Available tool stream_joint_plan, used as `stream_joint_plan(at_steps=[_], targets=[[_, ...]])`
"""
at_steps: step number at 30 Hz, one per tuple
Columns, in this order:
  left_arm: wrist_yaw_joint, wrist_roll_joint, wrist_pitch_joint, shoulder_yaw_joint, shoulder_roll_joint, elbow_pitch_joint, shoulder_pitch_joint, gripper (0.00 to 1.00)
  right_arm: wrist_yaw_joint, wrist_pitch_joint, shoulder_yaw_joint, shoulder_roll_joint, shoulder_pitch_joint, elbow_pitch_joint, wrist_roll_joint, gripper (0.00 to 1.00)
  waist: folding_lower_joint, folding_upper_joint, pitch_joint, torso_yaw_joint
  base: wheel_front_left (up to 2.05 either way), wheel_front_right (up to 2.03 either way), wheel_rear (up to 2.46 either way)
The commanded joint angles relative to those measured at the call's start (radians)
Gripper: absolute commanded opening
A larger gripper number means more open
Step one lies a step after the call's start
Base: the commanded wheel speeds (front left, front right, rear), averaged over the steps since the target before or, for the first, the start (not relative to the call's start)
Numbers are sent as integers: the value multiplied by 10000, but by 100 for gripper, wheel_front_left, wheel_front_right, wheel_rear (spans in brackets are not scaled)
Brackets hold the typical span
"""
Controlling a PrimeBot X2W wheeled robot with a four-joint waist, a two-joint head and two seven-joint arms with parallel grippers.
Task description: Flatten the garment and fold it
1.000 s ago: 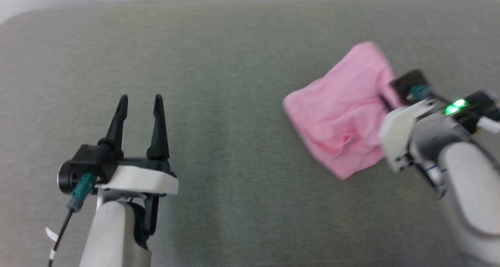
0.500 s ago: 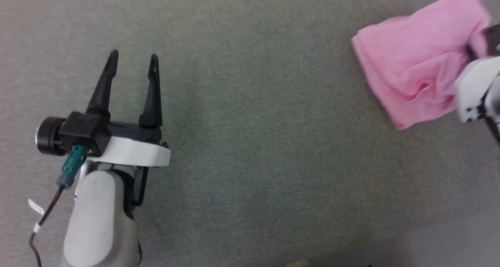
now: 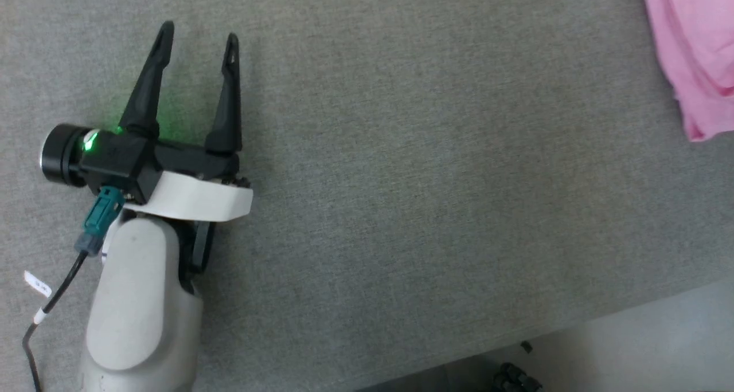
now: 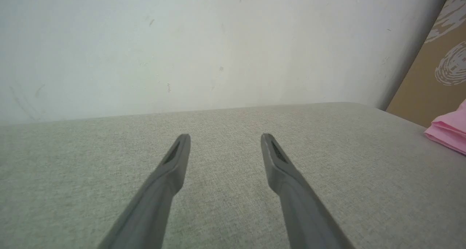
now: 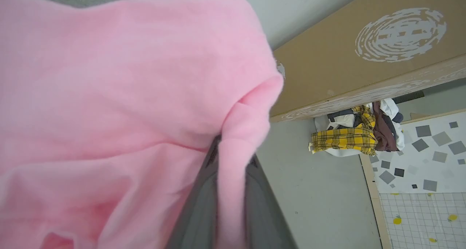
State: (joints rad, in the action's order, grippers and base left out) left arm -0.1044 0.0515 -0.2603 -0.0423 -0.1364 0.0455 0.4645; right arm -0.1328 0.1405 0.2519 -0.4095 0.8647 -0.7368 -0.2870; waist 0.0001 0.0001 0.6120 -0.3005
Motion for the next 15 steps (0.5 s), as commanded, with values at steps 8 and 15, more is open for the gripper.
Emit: stream_joint_plan(at_steps=[8, 15], targets=[[49, 131, -15, -99, 131, 310, -173, 100, 21, -447, 1213, 155, 99, -212, -1026, 100, -1, -1, -345, 547, 0, 0, 0], [77, 481, -15, -170, 485, 580, -560, 100, 21, -1321, 1517, 324, -373, -104, -971, 100, -1, -1, -1687, 1041, 0, 0, 0]])
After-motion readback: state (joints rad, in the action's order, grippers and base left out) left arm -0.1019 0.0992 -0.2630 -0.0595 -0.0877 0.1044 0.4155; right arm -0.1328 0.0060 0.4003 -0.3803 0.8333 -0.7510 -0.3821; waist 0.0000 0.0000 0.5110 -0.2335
